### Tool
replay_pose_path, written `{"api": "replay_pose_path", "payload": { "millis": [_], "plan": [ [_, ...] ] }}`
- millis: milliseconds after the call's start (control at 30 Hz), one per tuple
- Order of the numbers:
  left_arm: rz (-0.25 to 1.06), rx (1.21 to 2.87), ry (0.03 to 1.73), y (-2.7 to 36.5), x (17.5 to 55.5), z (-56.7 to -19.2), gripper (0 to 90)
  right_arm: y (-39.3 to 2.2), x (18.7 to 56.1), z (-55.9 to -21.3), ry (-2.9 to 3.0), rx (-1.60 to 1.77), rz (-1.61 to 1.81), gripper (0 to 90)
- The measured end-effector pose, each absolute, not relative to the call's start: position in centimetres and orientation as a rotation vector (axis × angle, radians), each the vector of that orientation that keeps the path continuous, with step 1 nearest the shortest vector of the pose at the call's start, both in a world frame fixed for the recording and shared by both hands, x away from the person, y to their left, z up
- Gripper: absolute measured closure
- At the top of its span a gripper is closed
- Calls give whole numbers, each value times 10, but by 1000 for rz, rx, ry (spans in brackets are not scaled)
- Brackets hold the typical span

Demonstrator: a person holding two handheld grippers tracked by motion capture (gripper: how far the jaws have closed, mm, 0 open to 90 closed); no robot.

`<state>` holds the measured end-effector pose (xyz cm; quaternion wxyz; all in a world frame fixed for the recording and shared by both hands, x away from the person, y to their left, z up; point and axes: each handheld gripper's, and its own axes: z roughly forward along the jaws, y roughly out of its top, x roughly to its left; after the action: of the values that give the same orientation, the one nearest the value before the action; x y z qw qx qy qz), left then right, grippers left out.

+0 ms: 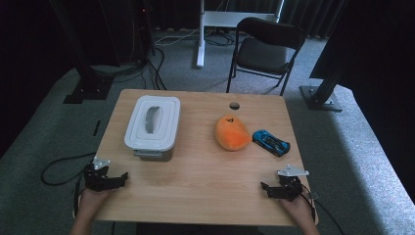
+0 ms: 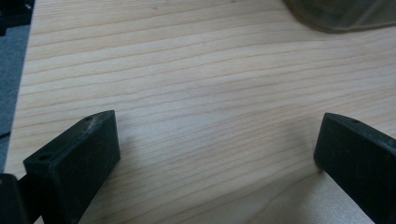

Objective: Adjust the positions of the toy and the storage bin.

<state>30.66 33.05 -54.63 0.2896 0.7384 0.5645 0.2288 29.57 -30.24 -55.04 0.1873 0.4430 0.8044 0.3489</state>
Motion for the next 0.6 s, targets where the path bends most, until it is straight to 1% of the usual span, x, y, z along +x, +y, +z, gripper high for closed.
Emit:
{"api": "replay_pose_path", "payload": {
  "millis": [467, 600],
  "plan": [
    [609, 1973, 1504, 329, 307, -546, 7, -305, 294, -550, 2240, 1276, 972, 128],
    [609, 1975, 1503, 330, 306, -546, 7, -312, 289, -550, 2239, 1283, 960, 126]
  ]
}}
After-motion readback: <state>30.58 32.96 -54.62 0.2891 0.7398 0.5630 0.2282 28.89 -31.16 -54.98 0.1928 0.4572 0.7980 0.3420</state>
